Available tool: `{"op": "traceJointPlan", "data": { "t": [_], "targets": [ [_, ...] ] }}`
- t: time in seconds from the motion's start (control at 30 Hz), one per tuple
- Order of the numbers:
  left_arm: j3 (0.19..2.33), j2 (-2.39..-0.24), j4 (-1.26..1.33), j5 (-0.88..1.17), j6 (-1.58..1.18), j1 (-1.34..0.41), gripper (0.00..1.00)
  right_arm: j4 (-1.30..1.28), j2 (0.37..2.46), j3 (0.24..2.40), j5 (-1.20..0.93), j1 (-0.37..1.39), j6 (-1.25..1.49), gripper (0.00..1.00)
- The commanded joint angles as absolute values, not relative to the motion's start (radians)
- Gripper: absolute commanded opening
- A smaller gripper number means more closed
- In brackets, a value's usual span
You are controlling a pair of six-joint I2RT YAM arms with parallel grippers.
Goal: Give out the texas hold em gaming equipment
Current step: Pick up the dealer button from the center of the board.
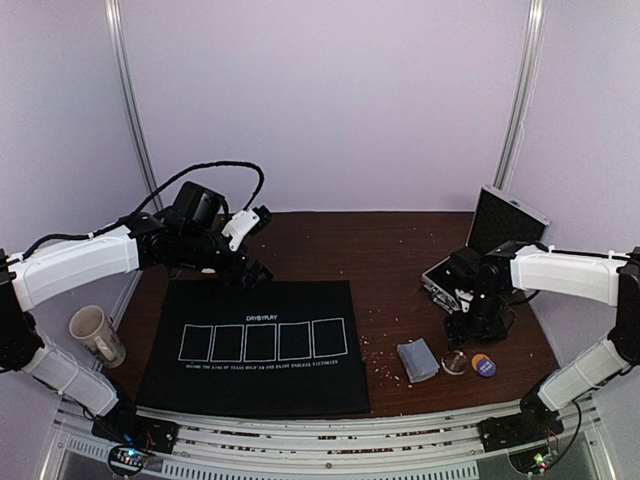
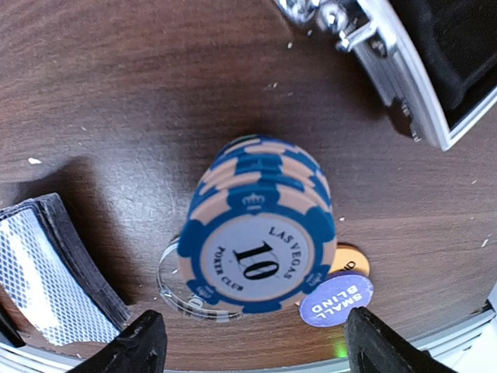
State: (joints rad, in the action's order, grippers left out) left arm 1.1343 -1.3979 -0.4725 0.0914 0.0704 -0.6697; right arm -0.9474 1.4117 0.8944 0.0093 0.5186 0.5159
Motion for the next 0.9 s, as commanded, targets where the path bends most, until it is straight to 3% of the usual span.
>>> {"op": "traceJointPlan", "data": {
  "t": [0.0, 0.3, 0.87],
  "targets": [
    [1.132, -1.381, -0.440, 0.105, 0.084, -0.672, 0.98, -0.891, 1.414, 0.860, -0.027, 0.548, 0.567, 0.81],
    [1.127, -1.380, -0.439, 0.101, 0.086, -0.673, 0.98, -0.798, 1.459, 0.799, -0.037, 0.565, 0.575, 0.73],
    [1.126, -1.387, -0.437, 0.100, 0.086, -0.673, 0.98, -0.761, 1.501, 0.730, -0.046, 0.599, 0.581, 0.73]
  ]
}}
